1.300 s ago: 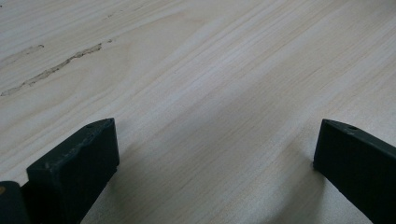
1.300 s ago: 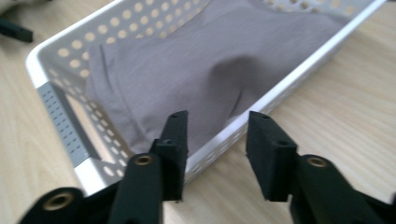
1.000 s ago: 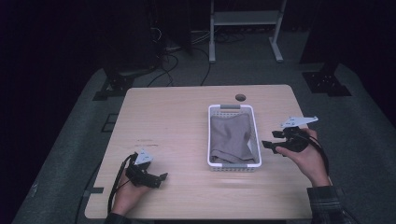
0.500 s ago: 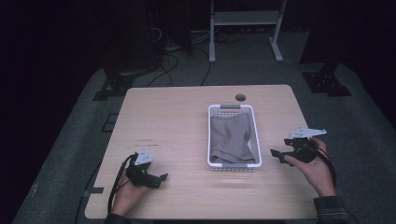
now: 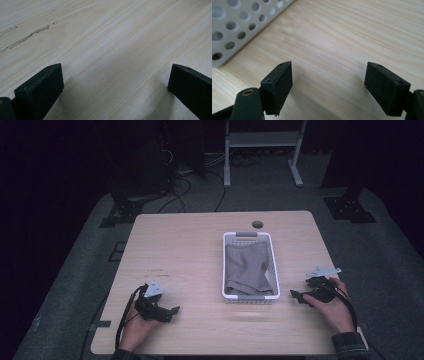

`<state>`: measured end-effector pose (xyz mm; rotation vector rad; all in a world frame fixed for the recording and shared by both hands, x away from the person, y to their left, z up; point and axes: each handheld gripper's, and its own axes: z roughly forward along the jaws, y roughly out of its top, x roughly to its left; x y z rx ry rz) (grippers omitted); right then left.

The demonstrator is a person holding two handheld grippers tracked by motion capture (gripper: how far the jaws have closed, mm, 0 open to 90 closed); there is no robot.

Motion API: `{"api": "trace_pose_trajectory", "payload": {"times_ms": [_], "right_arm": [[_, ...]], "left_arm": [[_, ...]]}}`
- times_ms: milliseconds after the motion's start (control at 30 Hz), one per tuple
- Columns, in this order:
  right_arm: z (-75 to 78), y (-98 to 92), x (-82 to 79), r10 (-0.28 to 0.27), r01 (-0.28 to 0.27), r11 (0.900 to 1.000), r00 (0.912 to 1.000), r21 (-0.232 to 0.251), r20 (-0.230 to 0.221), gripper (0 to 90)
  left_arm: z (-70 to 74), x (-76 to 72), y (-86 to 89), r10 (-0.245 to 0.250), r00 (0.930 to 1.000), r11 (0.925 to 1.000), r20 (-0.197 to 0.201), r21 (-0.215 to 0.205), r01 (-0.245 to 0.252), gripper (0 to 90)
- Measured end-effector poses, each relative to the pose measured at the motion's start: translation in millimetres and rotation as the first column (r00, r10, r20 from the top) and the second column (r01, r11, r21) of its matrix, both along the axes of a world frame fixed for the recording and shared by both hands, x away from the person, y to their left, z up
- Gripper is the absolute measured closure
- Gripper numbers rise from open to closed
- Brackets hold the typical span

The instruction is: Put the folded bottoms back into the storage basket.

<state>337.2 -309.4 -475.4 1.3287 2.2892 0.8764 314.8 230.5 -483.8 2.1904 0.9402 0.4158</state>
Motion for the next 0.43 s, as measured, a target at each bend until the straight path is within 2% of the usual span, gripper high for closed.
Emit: {"api": "trace_pose_trajectory", "payload": {"times_ms": [200,433], "right_arm": [[-2.7,-0.8,0.9,-0.009,0.009,1.0,0.9999,0.012,0.006,18.2],[-6.4,-1.7,-1.2,-0.021,0.02,0.999,0.9989,0.029,0.042,15.7]], "left_arm": [[0.0,0.0,0.0,0.0,1.0,1.0,0.0,0.0,0.0,0.0],[0.0,0.0,0.0,0.0,1.0,1.0,0.0,0.0,0.0,0.0]]}}
